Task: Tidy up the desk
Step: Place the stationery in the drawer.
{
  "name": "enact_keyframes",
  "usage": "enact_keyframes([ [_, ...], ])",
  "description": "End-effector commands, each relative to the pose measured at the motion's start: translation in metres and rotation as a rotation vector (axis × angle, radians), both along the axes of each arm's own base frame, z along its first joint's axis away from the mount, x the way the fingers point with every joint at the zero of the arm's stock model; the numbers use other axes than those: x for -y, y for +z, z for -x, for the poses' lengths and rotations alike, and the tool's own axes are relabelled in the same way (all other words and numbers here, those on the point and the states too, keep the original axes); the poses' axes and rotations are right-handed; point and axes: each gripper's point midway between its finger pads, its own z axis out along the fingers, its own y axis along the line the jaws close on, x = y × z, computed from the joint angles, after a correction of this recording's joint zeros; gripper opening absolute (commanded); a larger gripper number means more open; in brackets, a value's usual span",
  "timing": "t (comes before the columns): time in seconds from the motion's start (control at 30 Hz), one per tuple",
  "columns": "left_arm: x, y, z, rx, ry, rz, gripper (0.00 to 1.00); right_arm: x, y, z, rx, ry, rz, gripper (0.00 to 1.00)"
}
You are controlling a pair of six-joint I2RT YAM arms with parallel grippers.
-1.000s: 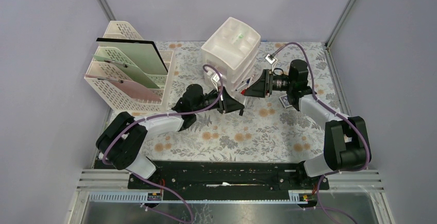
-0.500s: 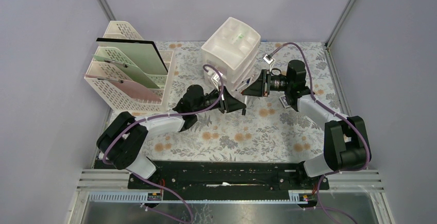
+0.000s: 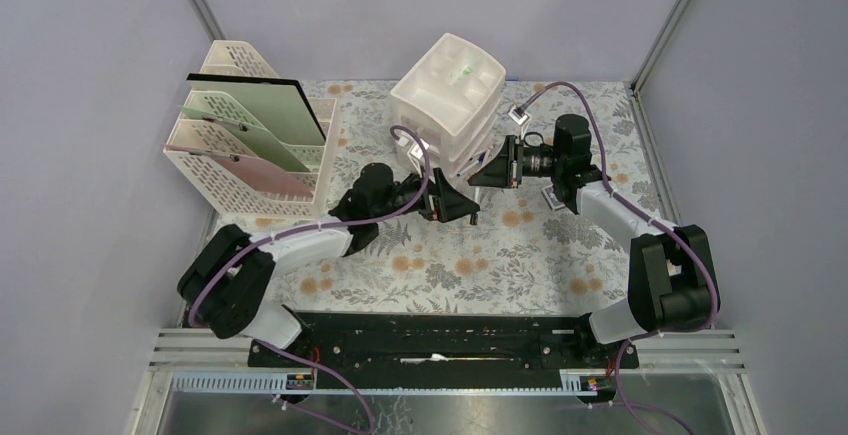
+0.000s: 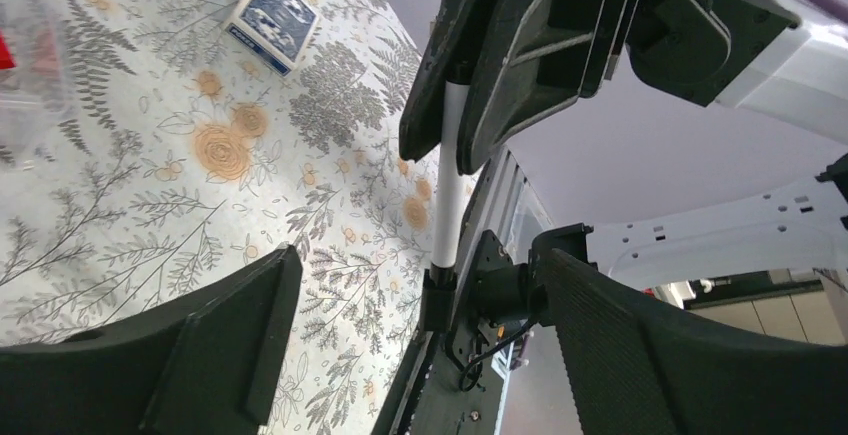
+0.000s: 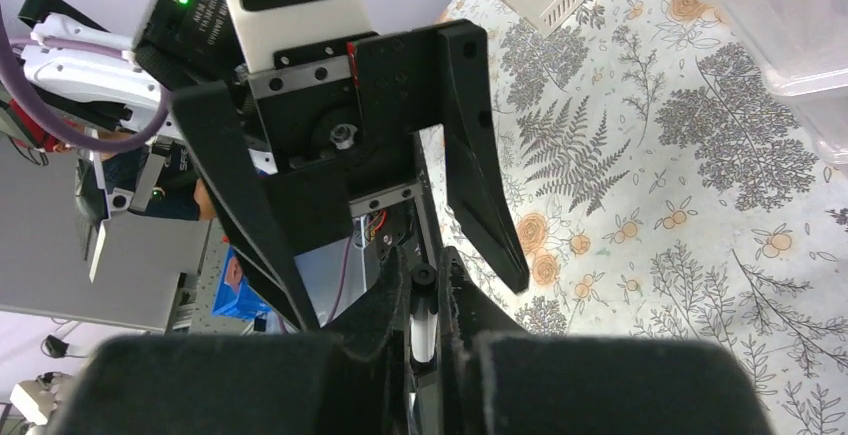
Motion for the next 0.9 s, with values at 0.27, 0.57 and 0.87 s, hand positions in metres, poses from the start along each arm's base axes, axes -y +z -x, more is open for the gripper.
enact_keyframes([
  [0.27, -0.065, 0.045, -0.026, 0.199, 0.229, -0.13, 0.99, 0.025, 0.002, -0.047, 0.026, -0.165, 0.053, 0.0],
  [0.57, -0.135, 0.051, -0.048, 0.201, 0.461, -0.218, 0.99, 0.055, 0.0, -0.097, -0.026, -0.346, 0.111, 0.0],
  [0.87, -0.182, 0.055, -0.055, 0.155, 0.693, -0.227, 0.99, 0.067, -0.004, -0.146, -0.072, -0.5, 0.19, 0.0],
])
